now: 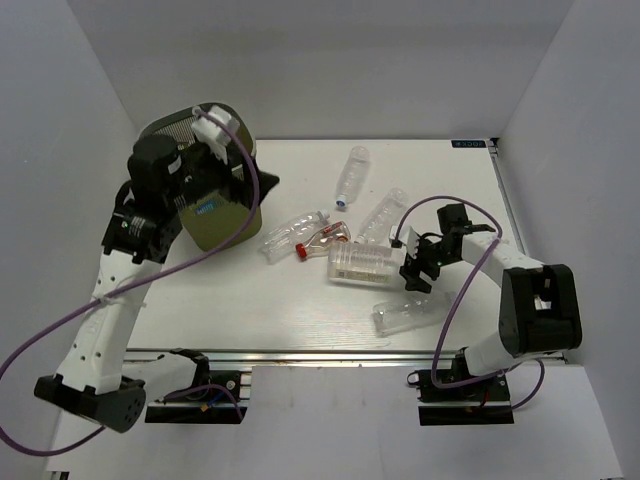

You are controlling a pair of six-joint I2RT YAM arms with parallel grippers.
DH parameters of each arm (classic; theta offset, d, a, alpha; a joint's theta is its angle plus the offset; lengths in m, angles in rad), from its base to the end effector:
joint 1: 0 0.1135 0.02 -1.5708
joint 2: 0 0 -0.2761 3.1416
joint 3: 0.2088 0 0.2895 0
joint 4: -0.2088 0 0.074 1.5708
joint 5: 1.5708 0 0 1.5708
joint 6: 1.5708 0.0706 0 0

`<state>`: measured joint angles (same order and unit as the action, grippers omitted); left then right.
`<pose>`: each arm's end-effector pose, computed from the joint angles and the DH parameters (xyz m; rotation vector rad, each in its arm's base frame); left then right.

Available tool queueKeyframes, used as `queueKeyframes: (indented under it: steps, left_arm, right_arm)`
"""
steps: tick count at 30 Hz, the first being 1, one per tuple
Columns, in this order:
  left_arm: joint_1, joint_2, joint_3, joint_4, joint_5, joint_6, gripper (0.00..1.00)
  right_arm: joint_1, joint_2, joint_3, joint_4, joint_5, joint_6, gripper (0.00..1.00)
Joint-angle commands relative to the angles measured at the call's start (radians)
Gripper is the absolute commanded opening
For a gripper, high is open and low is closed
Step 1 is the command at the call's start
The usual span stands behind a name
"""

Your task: Put the plastic bottles in the bin

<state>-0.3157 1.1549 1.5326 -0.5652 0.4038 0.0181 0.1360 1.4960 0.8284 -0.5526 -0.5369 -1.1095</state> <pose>0.2633 -0.1152 0.5004 0.5842 1.6791 -0.5700 0.2975 0.0772 0.1341 -1.5929 2.0047 0.4099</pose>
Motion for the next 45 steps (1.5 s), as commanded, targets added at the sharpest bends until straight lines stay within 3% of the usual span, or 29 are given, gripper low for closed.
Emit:
queueKeyframes:
  steps: [1, 5, 6, 9, 12, 17, 18, 20, 21, 24, 25, 30, 31, 34, 38, 45]
  left_arm:
    - [-0.003, -0.056, -0.150, -0.001, 0.219, -0.007, 1.00]
    - [-0.003, -0.104, -0.268, 0.010, 0.219, -0.030, 1.00]
    - [-0.003, -0.119, -0.285, 0.010, 0.219, -0.030, 1.00]
    - [-0.003, -0.141, -0.344, 0.010, 0.228, -0.053, 1.00]
    - [-0.003, -0.150, -0.408, -0.001, 0.228, -0.064, 1.00]
    - [-0.014, -0.173, -0.569, 0.030, 0.291, -0.135, 1.00]
    - [-0.026, -0.173, -0.590, 0.040, 0.305, -0.165, 1.00]
    - [-0.036, -0.210, -0.652, 0.089, 0.319, -0.205, 1.00]
    - [-0.045, -0.210, -0.669, 0.106, 0.337, -0.239, 1.00]
    - [-0.068, -0.210, -0.736, 0.154, 0.371, -0.282, 1.00]
    - [-0.083, -0.199, -0.765, 0.154, 0.371, -0.294, 1.00]
    - [-0.124, -0.213, -0.863, 0.174, 0.352, -0.303, 1.00]
    - [-0.134, -0.213, -0.879, 0.174, 0.352, -0.303, 1.00]
    - [-0.155, -0.233, -0.931, 0.214, 0.352, -0.348, 1.00]
    - [-0.177, -0.273, -0.951, 0.234, 0.320, -0.375, 1.00]
    - [-0.209, -0.282, -0.951, 0.234, 0.300, -0.385, 1.00]
  right_arm:
    - [0.025, 0.016, 0.009, 0.045, -0.048, -0.029, 0.83]
    - [0.034, 0.066, 0.046, 0.002, -0.083, -0.082, 0.52]
    - [0.034, 0.070, 0.052, -0.015, -0.096, -0.082, 0.32]
    - [0.030, 0.049, 0.058, -0.053, -0.088, -0.104, 0.11]
    - [0.022, -0.034, 0.057, -0.119, -0.072, -0.145, 0.00]
    - [0.020, -0.219, 0.222, -0.231, -0.135, -0.089, 0.00]
    - [0.024, -0.227, 0.341, -0.231, -0.141, 0.024, 0.00]
    - [0.036, -0.224, 0.420, -0.158, -0.150, 0.126, 0.00]
    - [0.042, -0.214, 0.546, -0.133, -0.143, 0.278, 0.00]
    - [0.092, -0.104, 0.708, -0.066, -0.106, 0.422, 0.00]
    - [0.165, -0.077, 0.774, -0.044, -0.083, 0.433, 0.00]
    - [0.292, 0.149, 1.085, -0.013, 0.070, 0.473, 0.00]
    - [0.331, 0.186, 1.270, -0.027, 0.090, 0.468, 0.00]
    - [0.424, 0.371, 1.533, -0.056, 0.236, 0.444, 0.00]
    - [0.530, 0.426, 1.482, 0.138, 0.360, 0.350, 0.00]
    - [0.672, 0.483, 1.428, 0.252, 0.423, 0.264, 0.00]
